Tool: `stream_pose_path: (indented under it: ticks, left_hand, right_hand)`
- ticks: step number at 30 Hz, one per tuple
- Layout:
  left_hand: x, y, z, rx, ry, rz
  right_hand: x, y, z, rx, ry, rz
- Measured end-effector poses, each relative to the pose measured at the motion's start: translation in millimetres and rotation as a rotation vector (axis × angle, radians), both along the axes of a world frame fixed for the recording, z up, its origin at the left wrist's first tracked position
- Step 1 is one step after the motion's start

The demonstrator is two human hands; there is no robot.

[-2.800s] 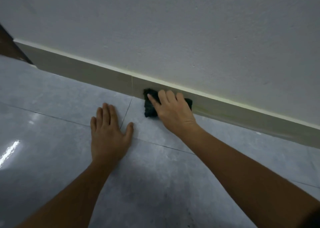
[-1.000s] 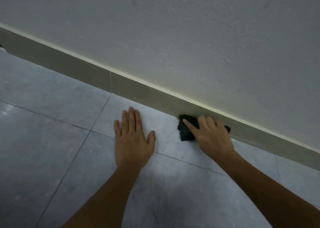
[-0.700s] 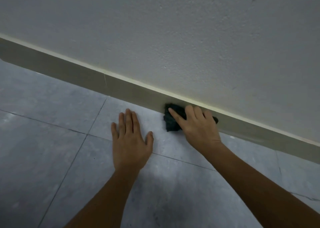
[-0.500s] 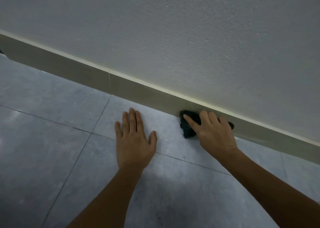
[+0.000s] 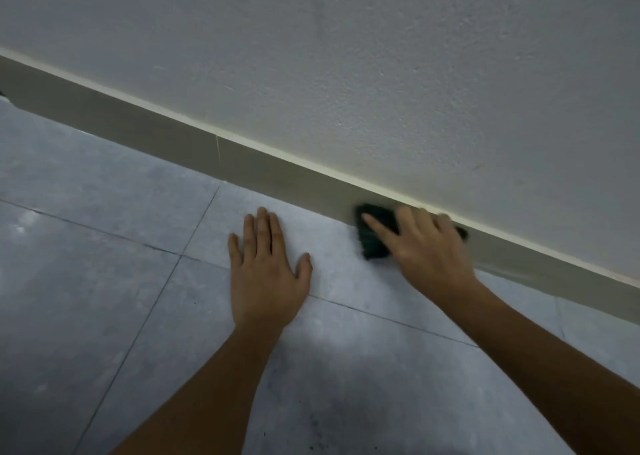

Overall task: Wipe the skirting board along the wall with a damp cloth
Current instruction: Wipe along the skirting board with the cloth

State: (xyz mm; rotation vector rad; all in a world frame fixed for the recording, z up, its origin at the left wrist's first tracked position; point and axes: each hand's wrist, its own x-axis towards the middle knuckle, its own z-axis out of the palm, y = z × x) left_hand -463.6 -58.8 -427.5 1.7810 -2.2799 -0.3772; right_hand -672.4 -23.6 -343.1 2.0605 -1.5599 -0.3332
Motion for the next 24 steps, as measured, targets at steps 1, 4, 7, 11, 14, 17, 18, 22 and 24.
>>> stream_pose_path:
  ticks: [1, 4, 7, 11, 14, 17, 18, 22, 24]
  left_hand:
    - [0, 0, 0, 0.000, -0.002, 0.005]
    - [-1, 0, -1, 0.007, -0.022, -0.001]
    - [-1, 0, -1, 0.004, -0.040, -0.001]
    - [-2, 3, 0, 0.005, -0.053, -0.003]
    - [-2, 2, 1, 0.007, -0.058, -0.009]
    - [-2, 1, 1, -0.001, -0.056, -0.012]
    - [-3, 3, 1, -0.008, -0.053, -0.011]
    - [-33, 21, 5, -0.023, -0.001, -0.002]
    - [-58, 34, 4, 0.010, 0.015, -0.066]
  right_hand:
    - [-16, 16, 0, 0.039, -0.020, -0.064]
    - [-33, 37, 0, 0.029, -0.065, -0.184]
    - [-15, 22, -6, -0.110, -0.097, -0.153]
    - [14, 0, -27, -0.077, -0.061, -0.128]
    - [2, 9, -36, 0.014, -0.041, -0.176]
    - [-25, 32, -22, 0.060, -0.035, -0.214]
    - [-33, 39, -13, 0.033, -0.020, -0.208]
    - [-34, 29, 6, -0.124, -0.026, -0.163]
    - [-28, 27, -7, -0.066, -0.022, -0.167]
